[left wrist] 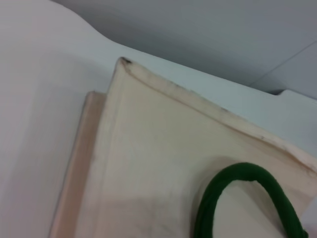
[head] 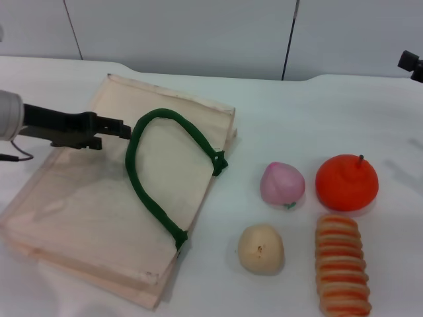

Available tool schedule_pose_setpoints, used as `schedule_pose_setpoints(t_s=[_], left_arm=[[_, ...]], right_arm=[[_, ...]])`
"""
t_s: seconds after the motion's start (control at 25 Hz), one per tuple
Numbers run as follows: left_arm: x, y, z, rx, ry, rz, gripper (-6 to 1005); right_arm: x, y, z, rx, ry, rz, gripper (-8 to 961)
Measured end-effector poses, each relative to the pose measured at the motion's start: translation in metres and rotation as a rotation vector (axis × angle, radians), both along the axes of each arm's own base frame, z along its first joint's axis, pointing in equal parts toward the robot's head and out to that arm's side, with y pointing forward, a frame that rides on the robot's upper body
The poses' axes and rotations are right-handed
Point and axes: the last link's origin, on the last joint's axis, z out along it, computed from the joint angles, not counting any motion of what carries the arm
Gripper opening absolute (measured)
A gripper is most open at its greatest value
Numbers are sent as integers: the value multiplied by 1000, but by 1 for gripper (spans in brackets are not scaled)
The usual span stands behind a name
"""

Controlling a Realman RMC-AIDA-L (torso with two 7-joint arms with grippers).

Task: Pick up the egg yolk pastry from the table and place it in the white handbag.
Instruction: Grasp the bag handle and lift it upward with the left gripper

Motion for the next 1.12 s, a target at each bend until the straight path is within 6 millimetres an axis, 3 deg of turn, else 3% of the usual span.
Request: schedule_pose_setpoints(t_s=[0.36, 1.12], left_arm=[[9, 18, -19, -33, 36, -28, 860], [19, 33, -52, -122, 198, -5, 859]], right_arm=[[-3, 2, -1, -2, 2, 8, 879], [-8, 5, -4, -8, 11, 17, 879]])
